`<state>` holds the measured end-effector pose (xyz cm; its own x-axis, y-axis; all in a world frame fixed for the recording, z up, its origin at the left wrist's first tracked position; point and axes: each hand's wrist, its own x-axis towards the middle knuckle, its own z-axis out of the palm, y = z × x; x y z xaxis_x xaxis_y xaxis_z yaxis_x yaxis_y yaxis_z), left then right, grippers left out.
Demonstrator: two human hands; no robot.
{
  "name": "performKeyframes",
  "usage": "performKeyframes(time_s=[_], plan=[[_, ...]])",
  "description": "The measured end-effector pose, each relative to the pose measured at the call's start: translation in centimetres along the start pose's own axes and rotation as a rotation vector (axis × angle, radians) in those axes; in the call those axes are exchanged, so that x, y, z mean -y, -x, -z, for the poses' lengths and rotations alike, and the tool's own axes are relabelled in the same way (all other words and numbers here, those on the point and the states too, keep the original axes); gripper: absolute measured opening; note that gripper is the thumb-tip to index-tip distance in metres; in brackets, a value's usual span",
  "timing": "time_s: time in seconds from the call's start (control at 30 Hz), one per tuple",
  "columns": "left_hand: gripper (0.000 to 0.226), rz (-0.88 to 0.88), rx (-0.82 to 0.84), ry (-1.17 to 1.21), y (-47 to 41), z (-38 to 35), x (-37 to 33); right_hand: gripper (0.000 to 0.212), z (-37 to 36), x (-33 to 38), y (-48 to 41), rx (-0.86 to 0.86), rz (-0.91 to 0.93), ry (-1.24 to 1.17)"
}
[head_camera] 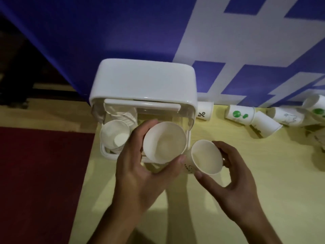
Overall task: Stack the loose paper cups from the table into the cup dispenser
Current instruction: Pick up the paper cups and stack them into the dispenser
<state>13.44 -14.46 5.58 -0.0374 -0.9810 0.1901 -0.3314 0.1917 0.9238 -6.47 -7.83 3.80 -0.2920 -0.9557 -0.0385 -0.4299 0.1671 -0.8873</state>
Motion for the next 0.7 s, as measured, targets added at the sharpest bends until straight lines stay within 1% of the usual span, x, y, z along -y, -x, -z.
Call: performKeyframes(time_s=[0.13, 0.2, 0.43, 0.53, 0.7], plan=[[0.076, -0.022, 0.018, 0.032, -1.7, -0.6, 0.4, 0.066, -0.5, 0.4, 0.1, 0.000, -0.005, 0.001], [0.075, 0.005, 0.056, 0.052, -2.0, -1.2, 1.1, 0.064, -0.4, 0.3, 0.2, 0.000, -0.011, -0.011], [0.072, 0.055, 0.190, -0.074, -1.4, -2.5, 4.1, 0.064, 0.5, -0.5, 0.4, -0.039, -0.045, -0.047], [0.078, 0.093, 0.215, -0.142, -1.2, -3.0, 4.9, 0.063, 0.9, -0.8, 0.3, -0.056, -0.039, -0.045], [0.082, 0.235, 0.225, -0.166, -0.8, -3.1, 5.7, 0.065, 1.3, -0.6, 0.1, -0.082, -0.007, -0.023]])
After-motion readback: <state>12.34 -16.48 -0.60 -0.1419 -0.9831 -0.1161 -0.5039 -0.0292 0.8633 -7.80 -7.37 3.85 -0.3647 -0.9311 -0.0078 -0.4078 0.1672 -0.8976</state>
